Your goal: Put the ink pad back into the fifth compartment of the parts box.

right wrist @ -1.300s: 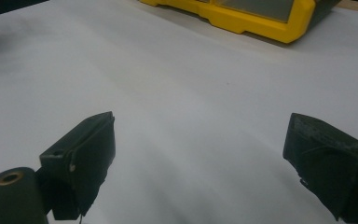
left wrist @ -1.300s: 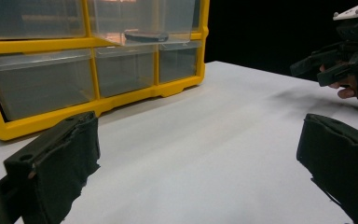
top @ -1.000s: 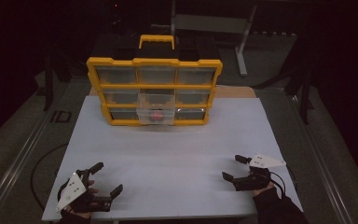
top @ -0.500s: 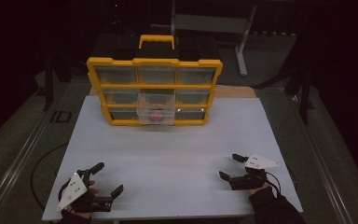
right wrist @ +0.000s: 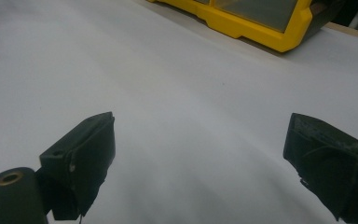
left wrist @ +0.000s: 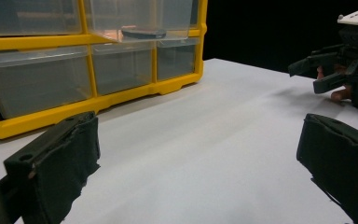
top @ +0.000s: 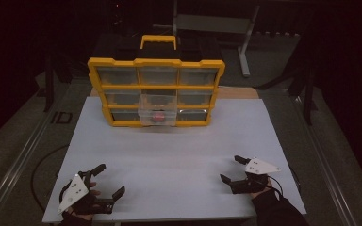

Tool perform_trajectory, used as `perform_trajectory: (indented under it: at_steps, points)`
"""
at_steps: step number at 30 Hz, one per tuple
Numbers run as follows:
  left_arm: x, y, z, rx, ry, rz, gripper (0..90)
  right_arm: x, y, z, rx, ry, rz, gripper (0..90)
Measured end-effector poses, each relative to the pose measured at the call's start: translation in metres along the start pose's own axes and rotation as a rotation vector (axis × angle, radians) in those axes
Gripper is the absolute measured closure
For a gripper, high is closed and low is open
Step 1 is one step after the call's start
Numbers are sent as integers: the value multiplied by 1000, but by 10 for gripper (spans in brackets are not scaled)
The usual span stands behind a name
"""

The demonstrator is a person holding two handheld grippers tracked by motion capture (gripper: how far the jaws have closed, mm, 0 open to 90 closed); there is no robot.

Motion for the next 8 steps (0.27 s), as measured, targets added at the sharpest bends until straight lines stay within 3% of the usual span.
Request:
perform_trajectory:
  at_steps: [8]
  points:
    - [0,0,0,0,0,-2,0,2,0,-1,5,-4,8,92]
Point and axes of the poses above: each handheld gripper's, and its own axes: y roughly forward along the jaws, z roughly out of its underside, x roughly to its left, the point moved 1 cm from there along y, roughly forward along the jaws, and after that the axes turned 14 degrees about x, right-handed, at the moved point
